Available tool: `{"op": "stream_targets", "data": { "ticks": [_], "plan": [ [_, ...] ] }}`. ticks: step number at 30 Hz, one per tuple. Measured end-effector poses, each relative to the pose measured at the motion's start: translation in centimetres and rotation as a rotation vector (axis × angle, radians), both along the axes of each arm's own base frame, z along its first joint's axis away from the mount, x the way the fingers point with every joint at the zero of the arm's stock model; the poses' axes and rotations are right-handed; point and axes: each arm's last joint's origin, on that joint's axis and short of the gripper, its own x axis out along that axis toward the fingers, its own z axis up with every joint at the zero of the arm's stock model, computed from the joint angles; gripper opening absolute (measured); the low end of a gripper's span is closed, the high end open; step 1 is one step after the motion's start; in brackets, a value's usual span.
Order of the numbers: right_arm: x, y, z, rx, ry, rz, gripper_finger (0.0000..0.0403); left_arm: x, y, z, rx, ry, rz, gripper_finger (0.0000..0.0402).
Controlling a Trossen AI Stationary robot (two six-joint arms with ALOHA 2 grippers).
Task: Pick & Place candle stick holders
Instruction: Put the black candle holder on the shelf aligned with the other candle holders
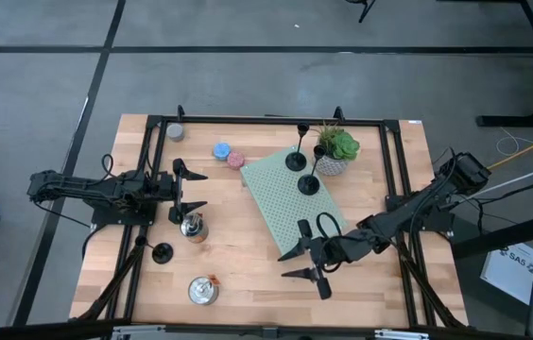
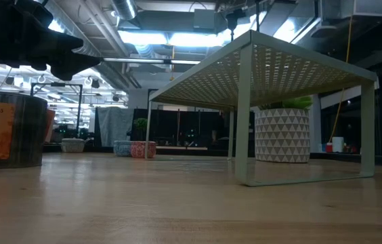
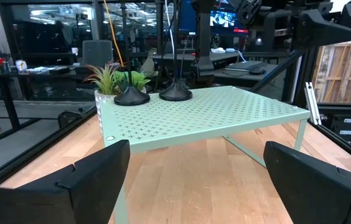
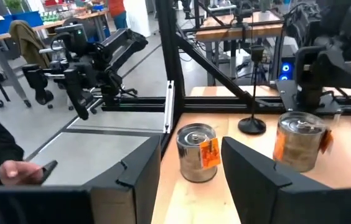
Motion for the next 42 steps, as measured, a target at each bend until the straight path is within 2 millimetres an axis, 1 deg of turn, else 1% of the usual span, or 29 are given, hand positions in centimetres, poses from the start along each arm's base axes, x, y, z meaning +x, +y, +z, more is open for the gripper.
{"op": "stream_targets", "data": {
  "ticks": [3,6,7,11,15,18,21,23,27,32,37,42],
  "plan": [
    [-0.1,0.0,-0.2,0.032,0.037,0.016,0.0172,0.0,0.0,0.0,0.0,-0.001,0.0,0.0368],
    [-0.6,-0.1,-0.6,-0.036,0.098,0.063,0.0172,0.0,0.0,0.0,0.0,0.0,0.0,0.0368],
    [-0.9,-0.2,-0.4,-0.056,0.112,0.066,0.0172,0.0,0.0,0.0,0.0,0.0,0.0,0.0368],
    [-3.0,-0.7,0.9,-0.162,0.15,0.013,0.0172,0.0,0.0,0.0,0.0,0.001,0.0,0.0368],
    [-5.4,-1.4,2.2,-0.238,0.177,0.001,0.0172,0.0,0.0,0.0,0.0,0.0,0.0,0.0368],
    [-7.3,-2.3,3.0,-0.256,0.175,0.021,0.0172,0.0,0.0,0.0,0.0,0.0,0.0,0.0368],
    [-9.5,-3.5,3.0,-0.24,0.121,0.044,0.0172,0.0,0.0,0.0,0.0,0.0,0.0,0.0368],
    [-11.0,-4.5,2.3,-0.217,0.066,0.057,0.0172,0.0,0.0,0.0,0.0,0.001,0.0,0.0368],
    [-13.7,-6.6,0.4,-0.191,-0.086,0.064,0.0172,0.0,0.0,0.0,0.0,0.0,0.0,0.0368],
    [-16.3,-9.1,-2.7,-0.183,-0.118,0.048,0.0171,0.0,0.0,0.0,0.0,0.0,0.0,0.0368],
    [-17.8,-11.0,-5.1,-0.174,-0.156,0.013,0.0171,0.0,0.0,0.0,0.0,0.0,0.0,0.0368],
    [-18.5,-12.3,-6.6,-0.198,-0.202,-0.036,0.0171,0.0,0.0,0.0,0.0,0.0,0.0,0.0368]
  ]
}}
